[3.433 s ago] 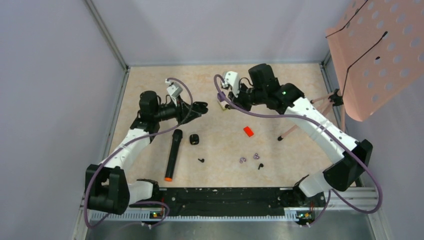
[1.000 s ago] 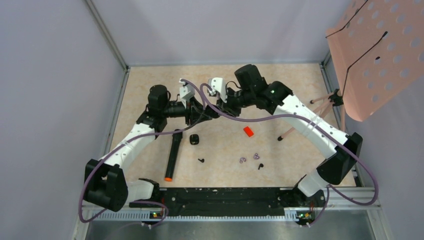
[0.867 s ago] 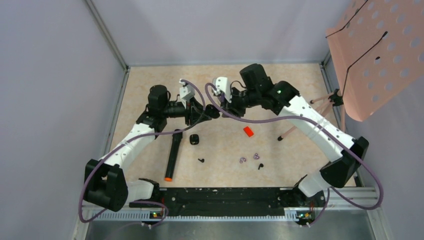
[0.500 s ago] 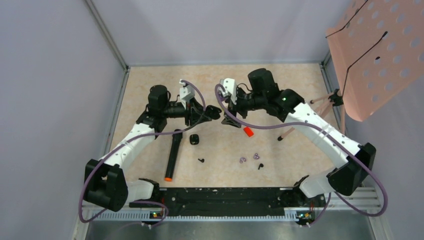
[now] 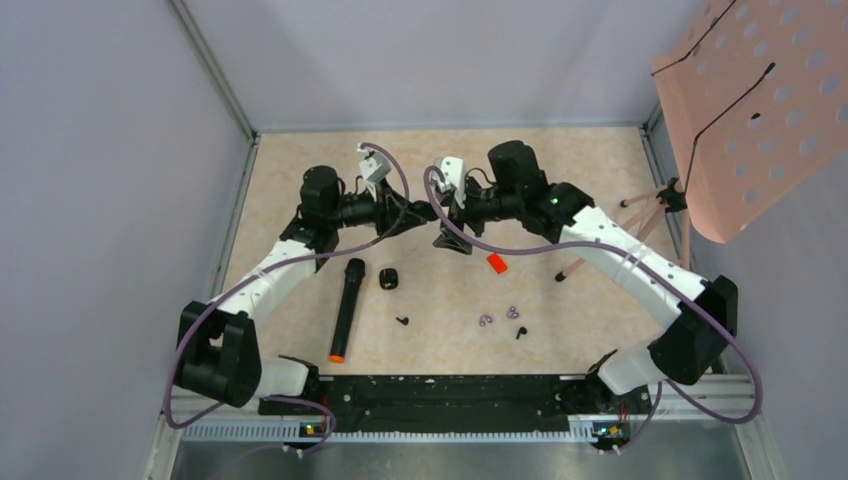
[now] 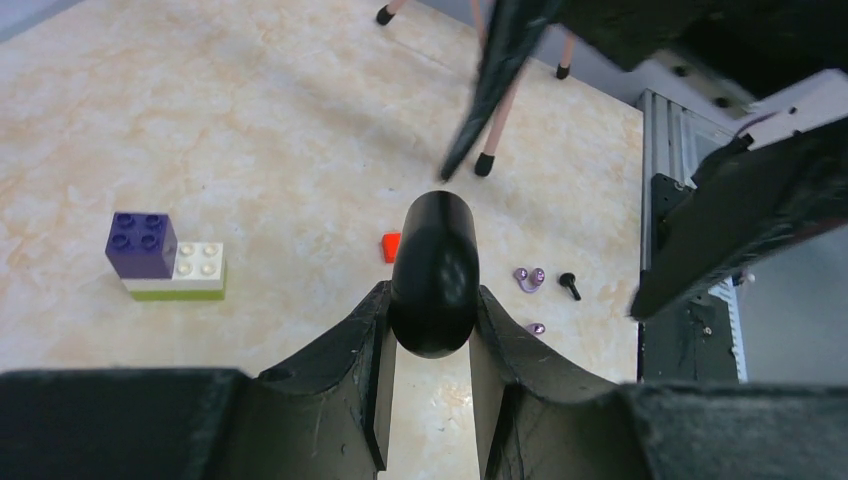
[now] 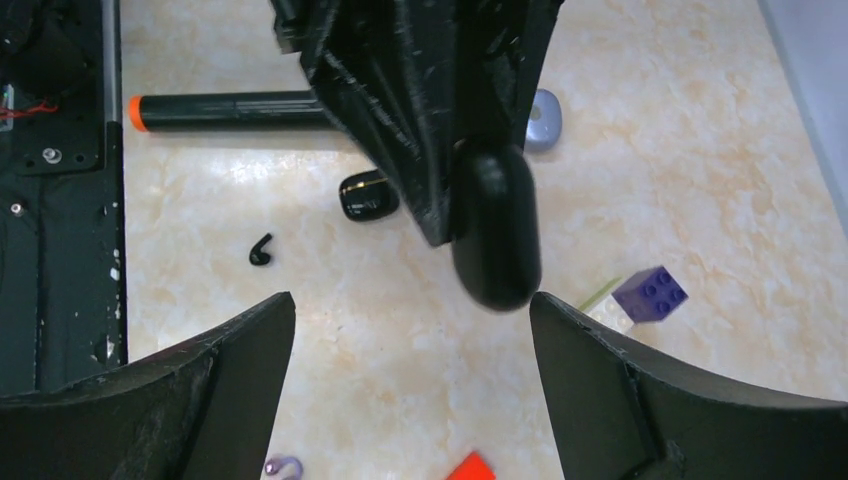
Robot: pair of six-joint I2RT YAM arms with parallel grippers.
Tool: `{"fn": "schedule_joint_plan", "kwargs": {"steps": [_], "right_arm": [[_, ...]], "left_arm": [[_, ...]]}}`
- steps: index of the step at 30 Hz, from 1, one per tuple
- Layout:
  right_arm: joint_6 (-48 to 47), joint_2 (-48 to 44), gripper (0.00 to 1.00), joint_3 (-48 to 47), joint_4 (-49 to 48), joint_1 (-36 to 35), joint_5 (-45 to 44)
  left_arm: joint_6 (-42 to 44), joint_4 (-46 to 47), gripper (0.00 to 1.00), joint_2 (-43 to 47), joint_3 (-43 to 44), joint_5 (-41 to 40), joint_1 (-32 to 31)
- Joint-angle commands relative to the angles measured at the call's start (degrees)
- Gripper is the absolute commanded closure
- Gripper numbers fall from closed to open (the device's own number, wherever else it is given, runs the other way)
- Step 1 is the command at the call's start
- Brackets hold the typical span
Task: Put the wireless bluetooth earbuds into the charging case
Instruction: Close the charging case, then place the charging case at the center of the board.
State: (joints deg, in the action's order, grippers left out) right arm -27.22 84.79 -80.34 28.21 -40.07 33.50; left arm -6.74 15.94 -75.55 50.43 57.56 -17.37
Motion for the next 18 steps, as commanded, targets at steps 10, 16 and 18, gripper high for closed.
{"fn": "schedule_joint_plan", "kwargs": {"steps": [10,16,18], "right_arm": [[4.29,-13.19,0.14,13.04,-2.15,8.68,-12.29],[5.91,-14.86,0.14,16.61,-2.19,8.87,-13.37],[5.87,-15.15,0.14,17.18,-2.19,9.03,-13.58]], "left_arm": [[-10.36,-0.27,0.99,-14.73,0.76,-5.41,-0.08],[-14.25,-8.34,0.96,-24.49,7.53,-12.82,-1.79],[-14.46,-10.30,0.96,-27.24,9.84,-13.66,-2.58]]}}
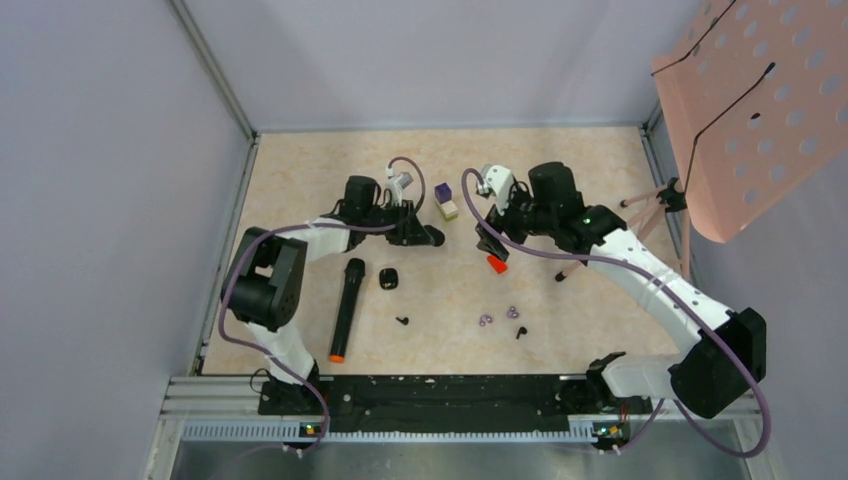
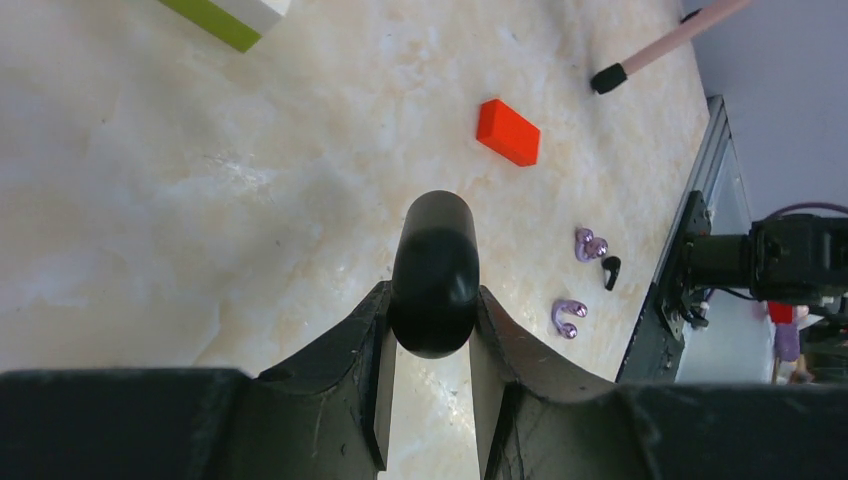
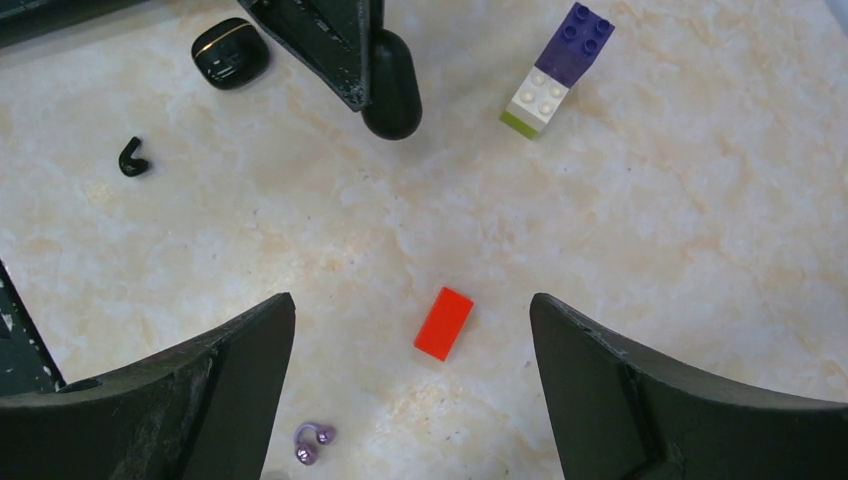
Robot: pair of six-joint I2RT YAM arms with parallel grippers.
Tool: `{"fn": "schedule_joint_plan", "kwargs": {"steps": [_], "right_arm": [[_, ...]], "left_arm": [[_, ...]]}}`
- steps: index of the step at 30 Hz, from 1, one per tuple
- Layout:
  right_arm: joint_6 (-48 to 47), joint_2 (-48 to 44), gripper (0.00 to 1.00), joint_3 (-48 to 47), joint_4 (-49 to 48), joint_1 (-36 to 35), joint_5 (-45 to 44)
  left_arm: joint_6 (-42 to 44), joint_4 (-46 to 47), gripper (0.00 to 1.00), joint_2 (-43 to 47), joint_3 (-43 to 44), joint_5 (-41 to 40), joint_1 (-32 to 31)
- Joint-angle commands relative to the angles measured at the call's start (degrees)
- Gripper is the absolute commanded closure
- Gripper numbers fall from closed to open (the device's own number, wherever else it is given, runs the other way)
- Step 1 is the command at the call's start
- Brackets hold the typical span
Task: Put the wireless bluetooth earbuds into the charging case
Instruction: Place the charging case at the center of the board.
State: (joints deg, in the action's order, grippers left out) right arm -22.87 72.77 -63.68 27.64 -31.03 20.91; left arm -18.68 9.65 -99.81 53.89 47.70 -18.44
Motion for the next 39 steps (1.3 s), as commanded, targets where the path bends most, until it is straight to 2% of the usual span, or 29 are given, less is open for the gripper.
{"fn": "schedule_joint_plan", "kwargs": {"steps": [1,5,9,14,17,25,28,32,34,36,39], "right_arm": [[1.51,-3.16,0.14,0.63,-1.62,0.06,-1.15],[1.06,-2.72,0.14,1.02,-1.69,0.43,-1.97],[1.00,-2.10,0.14,1.27,-1.72,1.06,-2.23],[0.72,-0.34,0.14,0.78,-2.38,1.71,-1.46],[-0.10,1.44,0.14,-0.36,-2.61,1.84,-0.83],[-5.20,8.25,0.19,-3.26,-4.11,1.82,5.69],[-7.19,11.29,0.23,-3.39,-7.76,1.24,11.45],[-11.28,17.02,0.23,-3.99,-13.19,-2.97,11.73],[-13.27,20.13,0.22,-4.74,-15.25,-5.96,9.89],[-14.17,23.59,0.22,-6.46,-16.67,-9.04,8.21],[-13.99,28.14,0.21,-8.80,-17.89,-12.44,8.80]], "left_arm": [[-2.88,-4.58,0.96,-3.97,7.08,-4.64,-1.84],[-4.20,-5.47,0.88,-7.51,8.48,-8.29,-2.51],[-4.11,-8.50,0.73,-8.66,9.87,-13.76,-2.54],[-2.45,-11.67,0.55,-5.18,9.11,-19.08,-2.50],[0.53,-14.44,0.41,-1.94,9.15,-20.34,-2.36],[6.54,-27.90,0.39,9.39,13.54,-24.54,2.61],[6.17,-29.09,0.39,16.25,11.75,-28.63,5.61],[2.29,-29.65,0.38,25.11,6.88,-34.97,10.05],[1.65,-30.23,0.38,28.43,4.50,-35.19,11.75],[3.42,-30.94,0.36,30.51,3.16,-32.11,12.91],[4.21,-30.03,0.34,33.03,1.42,-30.46,15.15]]}}
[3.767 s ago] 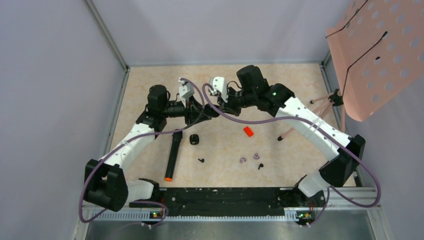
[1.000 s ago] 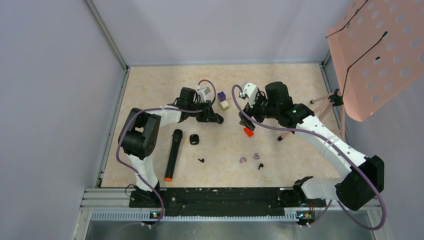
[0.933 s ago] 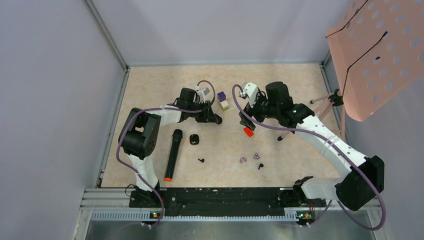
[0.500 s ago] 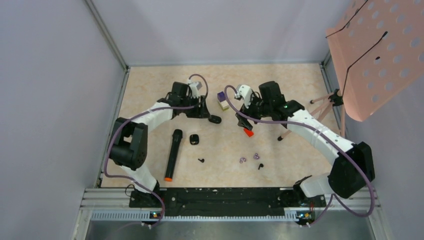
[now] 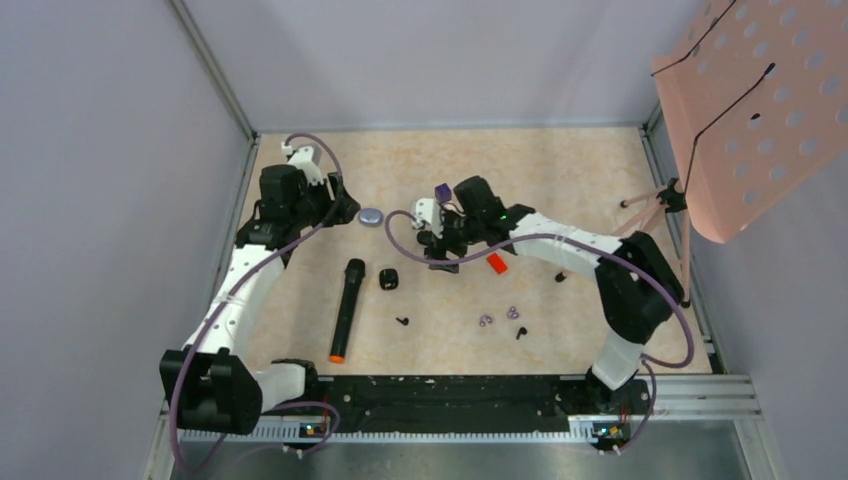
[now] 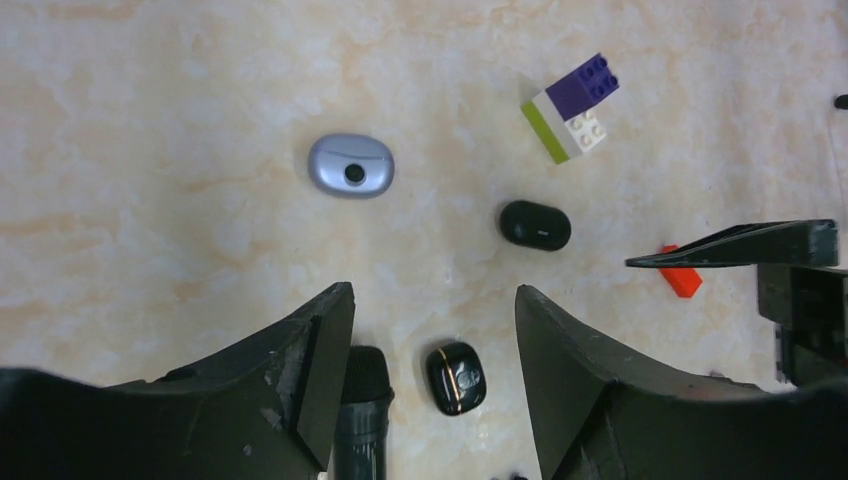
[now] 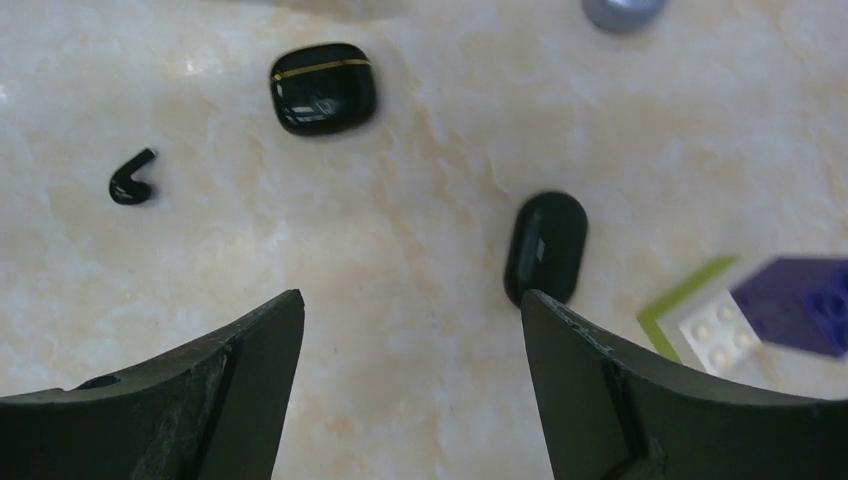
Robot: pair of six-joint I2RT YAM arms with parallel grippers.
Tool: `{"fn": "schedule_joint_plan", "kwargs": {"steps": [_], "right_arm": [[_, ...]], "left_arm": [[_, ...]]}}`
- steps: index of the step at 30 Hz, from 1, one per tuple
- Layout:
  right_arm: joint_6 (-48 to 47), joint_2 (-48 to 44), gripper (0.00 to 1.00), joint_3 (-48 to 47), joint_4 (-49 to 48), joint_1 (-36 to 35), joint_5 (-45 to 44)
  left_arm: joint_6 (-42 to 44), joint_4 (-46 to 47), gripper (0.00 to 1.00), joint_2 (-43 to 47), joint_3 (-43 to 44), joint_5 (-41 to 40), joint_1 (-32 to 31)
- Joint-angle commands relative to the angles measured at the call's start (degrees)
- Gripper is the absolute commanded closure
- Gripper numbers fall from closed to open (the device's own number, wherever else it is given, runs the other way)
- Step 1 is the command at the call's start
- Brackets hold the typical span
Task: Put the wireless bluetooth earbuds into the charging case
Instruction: Place the charging case at the center of the board, then pick up the charging case at the center of the board.
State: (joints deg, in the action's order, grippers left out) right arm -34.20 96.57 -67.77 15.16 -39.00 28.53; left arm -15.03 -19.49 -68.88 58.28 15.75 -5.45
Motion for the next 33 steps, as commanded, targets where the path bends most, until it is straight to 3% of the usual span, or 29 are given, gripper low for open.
{"fn": "schedule_joint_plan", "kwargs": {"steps": [1,9,15,23,33], "right_arm": [[-2.68,5.87,0.20,-5.61,-5.68,-5.22,1.49],[-4.60,19.95,0.21,-18.09,-4.65,-7.13,1.80],[-14.70,28.34,0.23,-27.01,2.47,-7.17,2.29],[-26.18,29.58,0.25,-27.03,11.59,-8.59,8.80],[-20.93,31.94,0.28,-28.83,9.24,-12.12,11.69]], "left_arm": [[-0.26,-0.23,0.33,3.42,-3.71,1.00,3.40],[-9.40,-2.73,0.33,3.92,-7.11,2.23,13.41],[-11.24,-2.77,0.35,5.03,-8.35,5.14,16.17],[-9.41,-3.25,0.35,4.99,-6.42,5.33,17.21],[-9.93,-1.68,0.36,5.56,-8.15,5.89,17.55]]}}
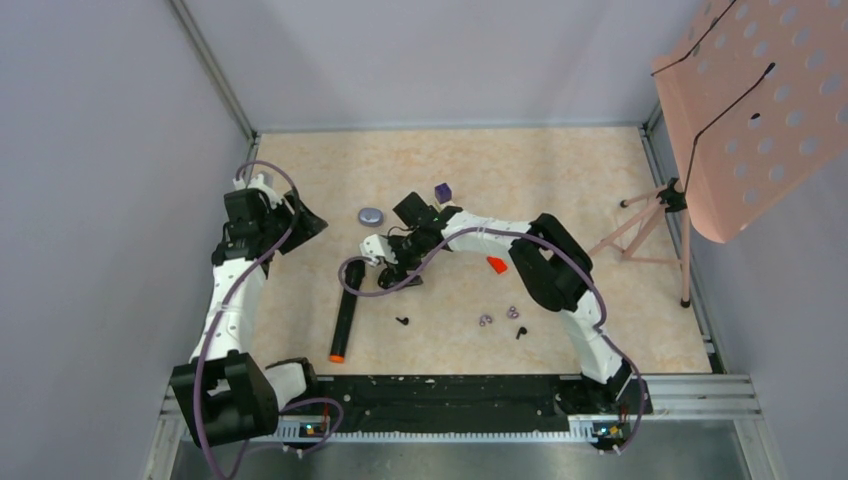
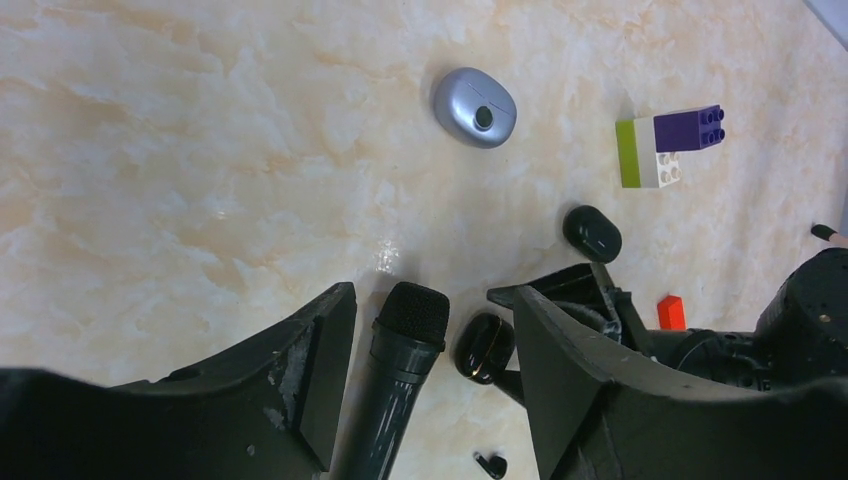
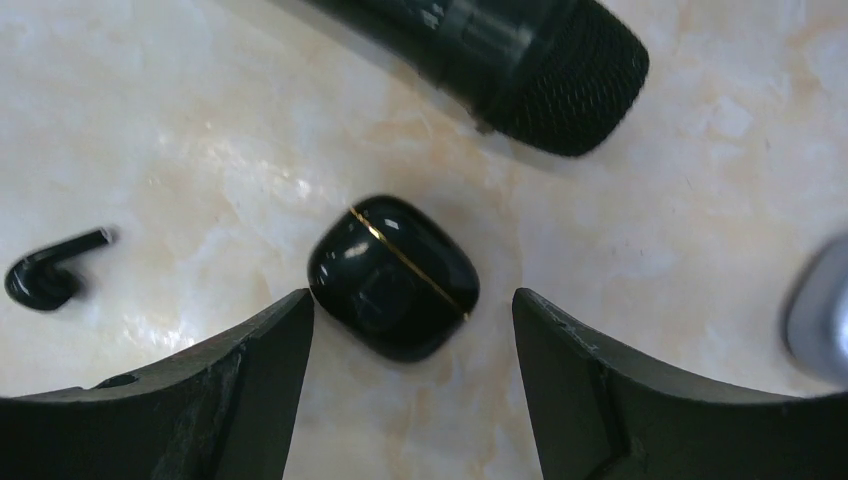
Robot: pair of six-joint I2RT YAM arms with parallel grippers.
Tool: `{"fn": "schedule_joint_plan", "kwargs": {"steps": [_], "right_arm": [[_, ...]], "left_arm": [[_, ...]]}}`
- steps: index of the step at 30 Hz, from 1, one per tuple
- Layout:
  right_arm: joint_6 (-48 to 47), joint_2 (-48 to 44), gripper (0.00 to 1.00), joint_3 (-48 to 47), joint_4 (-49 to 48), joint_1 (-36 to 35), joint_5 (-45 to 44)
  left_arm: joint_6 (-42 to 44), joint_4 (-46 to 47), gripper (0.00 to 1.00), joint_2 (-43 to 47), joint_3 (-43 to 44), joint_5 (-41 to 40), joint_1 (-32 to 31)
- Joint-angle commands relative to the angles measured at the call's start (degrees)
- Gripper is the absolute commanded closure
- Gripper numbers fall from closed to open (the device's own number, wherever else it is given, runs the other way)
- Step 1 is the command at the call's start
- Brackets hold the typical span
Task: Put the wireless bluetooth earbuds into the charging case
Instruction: Pick up the charging case at the center of the board.
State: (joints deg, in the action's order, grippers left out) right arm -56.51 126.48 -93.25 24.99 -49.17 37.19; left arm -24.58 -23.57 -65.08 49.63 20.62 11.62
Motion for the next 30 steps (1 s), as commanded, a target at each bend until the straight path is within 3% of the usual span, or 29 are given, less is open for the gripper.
{"fn": "schedule_joint_plan", "kwargs": {"steps": [1,8,20,28,30], "right_arm": [[2.14,2.12,0.28,-3.39,-0.98,-2.19,3.02],[4.43,2.40,0.28,-3.49,-1.03,-2.41,2.38],[-1.03,1.71,0.33,-5.48,12.17,-2.26,2.19],[5.52,2.00,0.48,-4.59,6.69,-2.29,0.28],[6.66,1.97,0.61,-4.48,5.37,-2.36,-0.62]], "left_arm": [[-0.38,2.51,0.36,1.84,0.35,1.07,0.51],[-0.39,3.29,0.36,1.94,0.04,2.59,0.86],[-0.65,5.54,0.37,1.53,-0.29,4.63,0.92],[-1.09,6.07,0.38,1.66,-0.97,4.76,1.04],[-1.17,6.26,0.38,1.40,-1.16,5.02,1.04]]}}
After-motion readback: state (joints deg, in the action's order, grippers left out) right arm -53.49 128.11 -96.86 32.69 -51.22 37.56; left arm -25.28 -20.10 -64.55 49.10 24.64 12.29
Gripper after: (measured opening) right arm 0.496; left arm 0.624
